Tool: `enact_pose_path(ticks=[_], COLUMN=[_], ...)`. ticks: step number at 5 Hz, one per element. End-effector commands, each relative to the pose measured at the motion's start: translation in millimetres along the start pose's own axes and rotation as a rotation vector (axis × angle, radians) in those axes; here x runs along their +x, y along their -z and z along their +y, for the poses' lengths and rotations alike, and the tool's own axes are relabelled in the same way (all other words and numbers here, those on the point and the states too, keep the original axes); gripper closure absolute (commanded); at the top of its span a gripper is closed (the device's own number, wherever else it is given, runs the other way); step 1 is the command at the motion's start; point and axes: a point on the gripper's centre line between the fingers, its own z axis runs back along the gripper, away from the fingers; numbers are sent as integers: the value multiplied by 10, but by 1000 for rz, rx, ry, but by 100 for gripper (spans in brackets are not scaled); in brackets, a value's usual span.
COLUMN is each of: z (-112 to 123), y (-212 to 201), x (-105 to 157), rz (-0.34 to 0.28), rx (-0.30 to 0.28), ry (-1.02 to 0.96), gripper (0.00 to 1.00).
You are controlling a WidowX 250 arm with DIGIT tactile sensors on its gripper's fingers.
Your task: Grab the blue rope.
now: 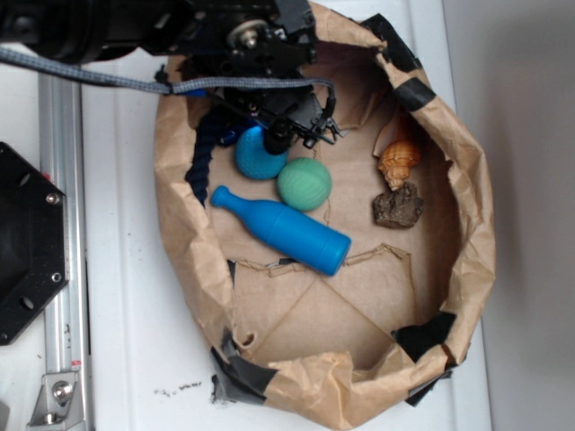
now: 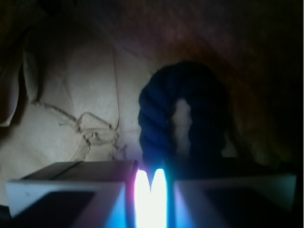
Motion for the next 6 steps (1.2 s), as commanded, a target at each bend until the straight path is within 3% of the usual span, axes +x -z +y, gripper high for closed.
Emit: enact_pose_path(ticks=[1,2,3,5,6], z=[191,309,500,521,438], y=[-10,12,120,254,405], x=[94,75,-1,-138,-77], rz=[-53,-61,-22,32,70], rx=[-9,23,14,24,49], ry=[15,7,-34,-51,-30], gripper=[0,0,0,0,0])
